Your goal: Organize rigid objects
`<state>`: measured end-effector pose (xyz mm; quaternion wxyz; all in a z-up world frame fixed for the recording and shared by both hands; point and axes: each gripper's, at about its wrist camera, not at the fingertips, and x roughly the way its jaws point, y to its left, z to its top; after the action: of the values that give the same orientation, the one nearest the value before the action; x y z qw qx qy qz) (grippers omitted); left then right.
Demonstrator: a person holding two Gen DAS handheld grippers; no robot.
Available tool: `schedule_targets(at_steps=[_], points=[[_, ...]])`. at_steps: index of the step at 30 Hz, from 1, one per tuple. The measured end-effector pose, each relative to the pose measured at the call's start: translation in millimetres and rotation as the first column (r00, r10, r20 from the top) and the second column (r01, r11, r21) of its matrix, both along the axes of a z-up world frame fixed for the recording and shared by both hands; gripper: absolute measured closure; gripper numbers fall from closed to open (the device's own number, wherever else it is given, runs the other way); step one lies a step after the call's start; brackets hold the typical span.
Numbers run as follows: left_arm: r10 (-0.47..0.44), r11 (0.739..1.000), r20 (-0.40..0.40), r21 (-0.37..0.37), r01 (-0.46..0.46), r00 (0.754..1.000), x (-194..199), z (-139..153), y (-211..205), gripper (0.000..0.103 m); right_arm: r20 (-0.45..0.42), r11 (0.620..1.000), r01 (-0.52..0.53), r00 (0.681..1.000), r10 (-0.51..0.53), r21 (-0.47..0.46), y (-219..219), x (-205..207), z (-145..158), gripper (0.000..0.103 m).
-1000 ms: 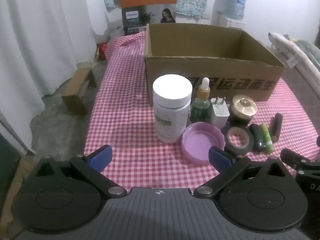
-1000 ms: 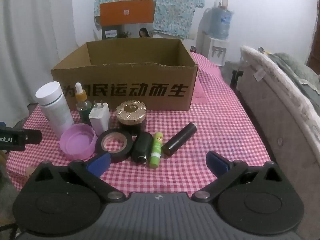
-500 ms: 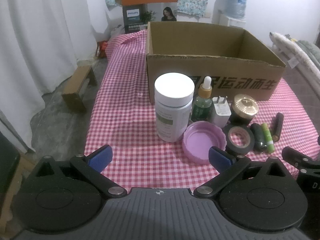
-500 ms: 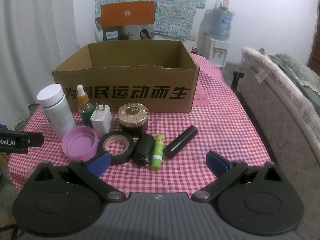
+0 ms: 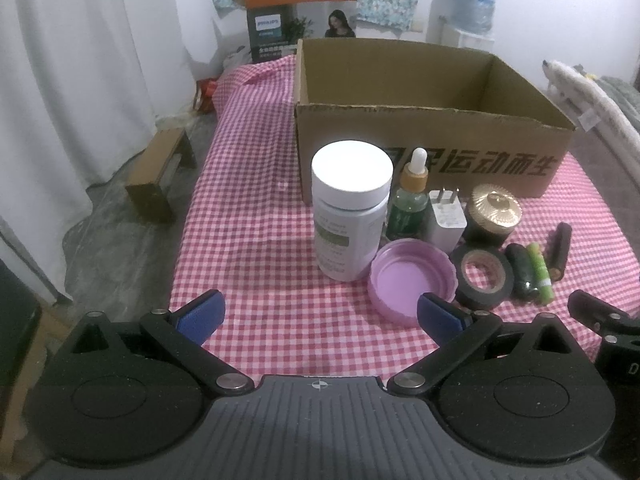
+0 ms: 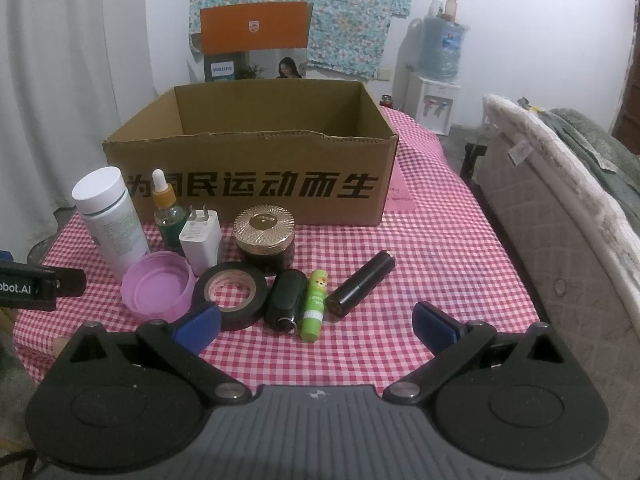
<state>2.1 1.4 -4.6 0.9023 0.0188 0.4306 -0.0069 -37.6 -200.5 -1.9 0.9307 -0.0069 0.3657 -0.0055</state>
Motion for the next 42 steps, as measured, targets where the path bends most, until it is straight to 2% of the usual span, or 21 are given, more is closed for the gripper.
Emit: schedule_targets(at_steps=[32, 38, 42], points=[[-0.002, 1.0, -0.035, 0.011, 0.003, 0.999, 21, -7, 0, 0.0, 0.004, 1.0, 0.004, 1.0, -0.004, 0.03, 2, 18, -4, 0.0], [-0.055, 0.998, -0.005, 0.009, 0.055, 0.998, 28, 0, -9, 0.0, 0.015, 0.998, 0.031, 0.999, -0.032, 0.059, -7, 21, -4, 0.0], [-0.131, 0.991, 0.059, 0.0, 0.132, 0.99, 32, 10, -19, 0.0, 0.04, 0.995, 0.052, 0.998, -0.056, 0.09, -22, 19, -1, 0.0]])
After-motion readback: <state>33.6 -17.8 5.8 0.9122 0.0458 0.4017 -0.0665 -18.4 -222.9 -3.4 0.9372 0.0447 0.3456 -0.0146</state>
